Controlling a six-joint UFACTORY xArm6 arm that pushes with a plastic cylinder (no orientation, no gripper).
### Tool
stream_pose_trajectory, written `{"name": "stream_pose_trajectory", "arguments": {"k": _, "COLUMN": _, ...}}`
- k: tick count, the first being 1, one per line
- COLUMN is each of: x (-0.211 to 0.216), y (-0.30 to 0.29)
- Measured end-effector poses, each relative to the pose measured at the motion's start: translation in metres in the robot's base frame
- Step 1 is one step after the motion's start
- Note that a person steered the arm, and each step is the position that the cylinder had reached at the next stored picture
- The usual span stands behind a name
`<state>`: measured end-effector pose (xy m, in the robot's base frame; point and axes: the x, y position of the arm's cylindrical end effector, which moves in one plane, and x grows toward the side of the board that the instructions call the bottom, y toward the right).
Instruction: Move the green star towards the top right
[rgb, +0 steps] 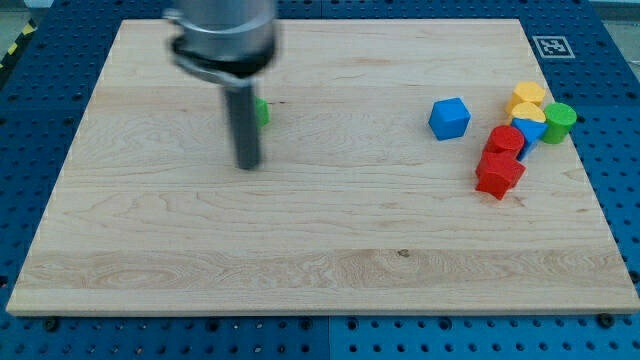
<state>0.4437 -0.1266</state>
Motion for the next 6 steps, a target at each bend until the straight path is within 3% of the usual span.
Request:
{"name": "stream_pose_trajectory", "arguments": {"k": 2, "x": -0.028, "y": -0.013}}
{"name": "stream_pose_trajectory", "arguments": {"k": 6, "x": -0.039, "y": 0.049}}
